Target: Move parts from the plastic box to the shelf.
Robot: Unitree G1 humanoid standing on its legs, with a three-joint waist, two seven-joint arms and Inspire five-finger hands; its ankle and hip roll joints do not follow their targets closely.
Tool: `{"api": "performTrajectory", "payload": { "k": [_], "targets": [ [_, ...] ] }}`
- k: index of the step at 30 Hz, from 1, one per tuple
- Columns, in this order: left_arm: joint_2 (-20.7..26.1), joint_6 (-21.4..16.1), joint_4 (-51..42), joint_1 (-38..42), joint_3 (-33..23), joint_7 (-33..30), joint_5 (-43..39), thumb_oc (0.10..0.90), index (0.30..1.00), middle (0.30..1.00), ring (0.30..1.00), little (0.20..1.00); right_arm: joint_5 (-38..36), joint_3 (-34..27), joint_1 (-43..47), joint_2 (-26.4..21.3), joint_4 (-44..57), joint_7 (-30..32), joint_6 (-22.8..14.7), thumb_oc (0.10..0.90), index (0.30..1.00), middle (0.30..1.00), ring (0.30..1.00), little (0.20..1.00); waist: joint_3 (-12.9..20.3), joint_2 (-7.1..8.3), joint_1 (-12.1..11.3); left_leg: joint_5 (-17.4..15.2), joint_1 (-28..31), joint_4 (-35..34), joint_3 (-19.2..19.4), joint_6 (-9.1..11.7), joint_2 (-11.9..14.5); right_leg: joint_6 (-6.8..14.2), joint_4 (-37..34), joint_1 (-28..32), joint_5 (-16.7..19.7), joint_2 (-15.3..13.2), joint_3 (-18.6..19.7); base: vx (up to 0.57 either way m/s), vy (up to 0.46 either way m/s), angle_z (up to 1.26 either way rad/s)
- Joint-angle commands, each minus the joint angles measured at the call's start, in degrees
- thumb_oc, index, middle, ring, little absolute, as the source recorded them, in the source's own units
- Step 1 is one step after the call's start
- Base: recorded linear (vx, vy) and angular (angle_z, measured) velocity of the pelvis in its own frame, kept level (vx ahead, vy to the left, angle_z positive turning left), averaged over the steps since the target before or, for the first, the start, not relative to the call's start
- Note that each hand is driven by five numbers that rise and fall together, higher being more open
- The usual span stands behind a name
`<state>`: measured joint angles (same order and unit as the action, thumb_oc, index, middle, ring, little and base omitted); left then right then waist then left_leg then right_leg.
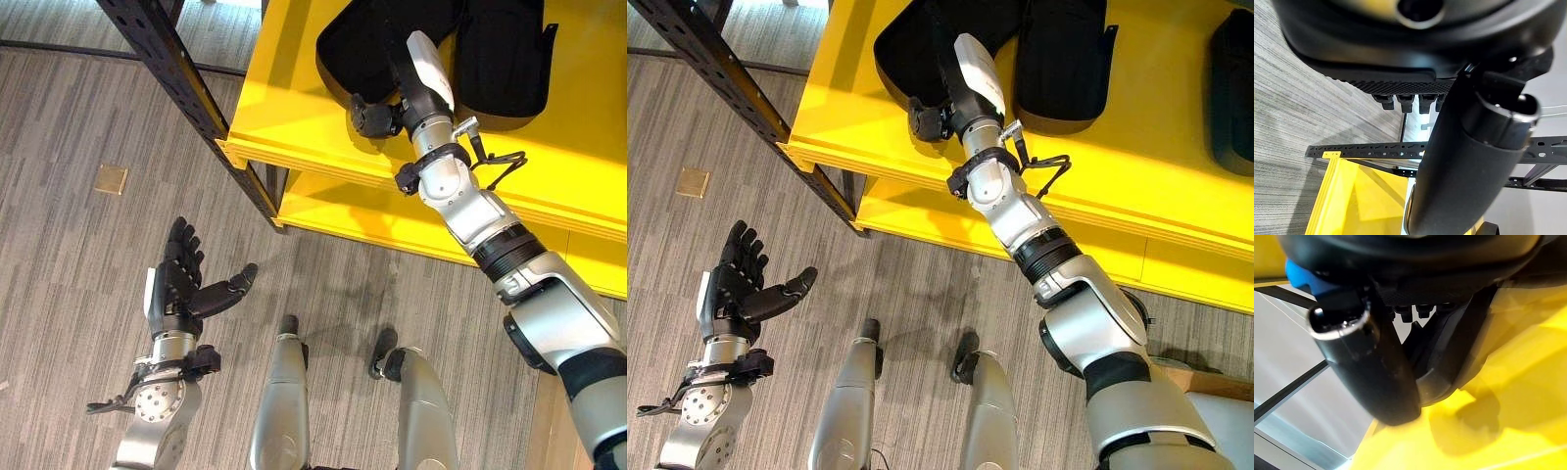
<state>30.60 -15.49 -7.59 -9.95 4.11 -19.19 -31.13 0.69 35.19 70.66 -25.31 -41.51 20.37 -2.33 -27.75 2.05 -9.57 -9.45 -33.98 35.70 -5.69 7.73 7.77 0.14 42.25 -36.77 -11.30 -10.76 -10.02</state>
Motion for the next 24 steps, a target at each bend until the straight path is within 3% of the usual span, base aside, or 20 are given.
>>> {"api": "performTrajectory", "payload": {
  "k": [1, 14, 24],
  "targets": [
    [2.37, -7.37, -10.66, -1.71, -5.30, 1.04, 1.50, 0.900, 1.000, 1.000, 1.000, 1.000, 1.76, 0.09, 10.29, -1.51, -0.97, 2.18, -3.28, 0.900, 1.000, 1.000, 1.000, 1.000, 1.84, 0.25, -0.01, 4.09, -3.13, -2.49, 0.15, -5.10, -1.22, 5.14, -7.11, 5.13, 4.57, -2.34, 3.12, 0.00, 0.000, 0.00],
    [2.43, -7.05, -9.87, -1.02, -5.08, 1.32, 1.33, 0.900, 1.000, 1.000, 1.000, 1.000, -3.20, -1.93, 9.87, -1.09, 1.90, 1.90, -4.35, 0.900, 1.000, 1.000, 1.000, 1.000, 2.36, 0.58, 0.14, 3.92, -2.86, -2.29, 0.15, -5.17, -1.17, 5.11, -6.90, 5.35, 4.54, -2.26, 3.23, 0.00, 0.000, 0.00],
    [4.00, -6.20, -8.66, -0.15, -4.51, 2.31, 0.69, 0.900, 1.000, 1.000, 1.000, 1.000, -9.70, -3.95, 11.20, 0.54, 6.36, 2.07, -5.92, 0.900, 1.000, 1.000, 1.000, 1.000, 4.91, 1.51, 0.51, 3.61, 0.28, -3.67, 0.52, -5.02, -0.86, 5.36, -8.38, 8.31, 4.55, -2.44, 3.08, 0.00, 0.000, 0.00]
  ]
}}
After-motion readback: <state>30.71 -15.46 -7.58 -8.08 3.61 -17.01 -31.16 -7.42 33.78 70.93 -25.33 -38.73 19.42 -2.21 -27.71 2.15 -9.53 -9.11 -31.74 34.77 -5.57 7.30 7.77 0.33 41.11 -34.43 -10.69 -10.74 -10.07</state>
